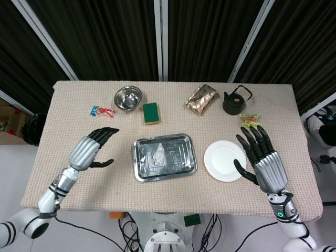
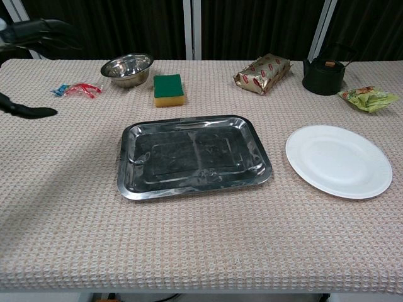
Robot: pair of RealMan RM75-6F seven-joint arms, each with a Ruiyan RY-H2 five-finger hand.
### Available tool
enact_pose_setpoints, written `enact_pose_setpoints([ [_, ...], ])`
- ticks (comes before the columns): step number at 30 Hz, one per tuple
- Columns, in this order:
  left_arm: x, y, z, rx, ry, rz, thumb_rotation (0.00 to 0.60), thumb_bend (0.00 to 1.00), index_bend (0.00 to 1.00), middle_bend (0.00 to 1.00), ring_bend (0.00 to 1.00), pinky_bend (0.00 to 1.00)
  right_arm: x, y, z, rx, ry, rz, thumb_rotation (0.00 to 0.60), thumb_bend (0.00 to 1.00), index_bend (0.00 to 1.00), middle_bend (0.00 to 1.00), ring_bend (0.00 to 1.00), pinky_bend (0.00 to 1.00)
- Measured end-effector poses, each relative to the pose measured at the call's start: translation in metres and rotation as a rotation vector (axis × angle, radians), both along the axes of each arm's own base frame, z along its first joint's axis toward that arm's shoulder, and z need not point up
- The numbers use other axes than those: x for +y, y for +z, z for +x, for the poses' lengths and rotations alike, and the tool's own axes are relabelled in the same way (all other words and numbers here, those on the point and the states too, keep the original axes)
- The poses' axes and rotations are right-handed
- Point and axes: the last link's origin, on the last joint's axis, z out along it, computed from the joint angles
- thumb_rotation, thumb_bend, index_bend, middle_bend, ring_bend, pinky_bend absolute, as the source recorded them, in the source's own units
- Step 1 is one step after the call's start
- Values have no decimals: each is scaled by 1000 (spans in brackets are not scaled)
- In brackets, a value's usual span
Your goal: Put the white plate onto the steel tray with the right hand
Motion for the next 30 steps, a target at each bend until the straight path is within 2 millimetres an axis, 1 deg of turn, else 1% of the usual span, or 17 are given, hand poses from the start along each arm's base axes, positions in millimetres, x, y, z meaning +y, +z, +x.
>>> enact_pose_setpoints([
  [3, 5, -9, 10, -13, -28, -22, 600, 165, 107, 162, 133, 212, -2, -4, -2, 16, -18, 8, 600, 355, 0, 0, 0, 0],
  [5, 5, -8, 12, -18, -30, -20, 600, 164, 107, 163, 134, 211, -2, -6, -6, 30, -35, 13, 600, 355, 0, 0, 0, 0],
  [9, 5, -3, 9, -4, -23, -3, 600, 164, 108, 163, 134, 211, 0, -7, -10, 49, -71, 4, 600, 355, 0, 0, 0, 0],
  [12, 3, 1, 5, 11, -6, 5, 600, 164, 118, 163, 134, 211, 7, -10, -13, 64, -99, 8, 600, 355, 0, 1, 0, 0],
  [15, 2, 3, 0, 35, 15, 15, 600, 159, 160, 168, 138, 212, 15, -13, -19, 115, -133, 20, 600, 356, 28, 47, 0, 0],
  [19, 2, 9, -15, 88, 70, 59, 600, 95, 173, 187, 146, 212, 27, -21, -37, 250, -241, 86, 600, 357, 59, 42, 0, 0],
  [23, -1, 20, -36, 101, 153, 111, 600, 96, 173, 188, 146, 212, 39, -31, -67, 401, -389, 162, 600, 356, 66, 20, 0, 0],
  [26, -5, 26, -47, 114, 179, 141, 600, 105, 173, 188, 146, 212, 44, -39, -84, 428, -444, 204, 600, 346, 67, 11, 0, 0],
  [30, -12, 29, -55, 134, 189, 157, 600, 108, 175, 188, 145, 212, 47, -54, -97, 456, -472, 237, 600, 327, 74, 1, 0, 0],
])
